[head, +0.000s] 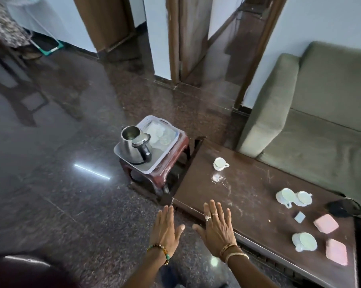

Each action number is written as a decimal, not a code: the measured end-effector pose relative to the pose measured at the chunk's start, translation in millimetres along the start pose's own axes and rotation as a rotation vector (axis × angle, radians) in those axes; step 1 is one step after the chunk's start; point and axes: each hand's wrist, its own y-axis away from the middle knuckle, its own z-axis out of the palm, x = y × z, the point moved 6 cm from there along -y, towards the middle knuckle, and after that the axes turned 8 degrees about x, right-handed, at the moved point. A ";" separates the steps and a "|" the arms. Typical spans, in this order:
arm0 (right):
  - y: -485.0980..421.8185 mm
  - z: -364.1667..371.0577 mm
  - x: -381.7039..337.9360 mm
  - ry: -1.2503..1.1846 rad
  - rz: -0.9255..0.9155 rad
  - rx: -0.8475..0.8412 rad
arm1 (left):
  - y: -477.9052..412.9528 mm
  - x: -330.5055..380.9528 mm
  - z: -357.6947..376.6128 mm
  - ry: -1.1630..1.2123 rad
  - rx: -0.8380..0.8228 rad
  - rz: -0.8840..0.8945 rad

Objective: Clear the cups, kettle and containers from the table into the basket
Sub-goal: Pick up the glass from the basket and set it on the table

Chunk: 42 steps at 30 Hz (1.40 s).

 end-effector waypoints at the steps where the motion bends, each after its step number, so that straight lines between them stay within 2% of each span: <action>1: -12.0 -5.3 -6.5 -0.001 -0.005 0.035 | -8.6 -6.4 -9.0 0.002 0.020 0.007; 9: -99.1 -15.3 -38.2 -0.012 -0.073 0.079 | -79.7 -38.1 -44.8 0.037 0.093 -0.021; 14: -138.4 -3.6 -46.9 0.001 -0.115 0.003 | -117.9 -42.7 -47.1 0.044 0.092 -0.063; 20: -183.0 -16.2 -55.7 -0.028 -0.166 -0.021 | -163.1 -34.8 -56.5 0.089 0.054 -0.125; 26: -231.0 -30.7 -47.0 0.006 -0.199 -0.004 | -208.8 -13.9 -62.7 0.085 0.055 -0.106; 33: -281.6 -33.3 -37.4 0.012 -0.155 -0.001 | -268.0 -3.3 -67.2 0.101 0.062 -0.092; 42: -370.5 -26.0 -48.6 -0.011 -0.110 0.010 | -377.0 -29.5 -71.2 0.112 -0.021 -0.110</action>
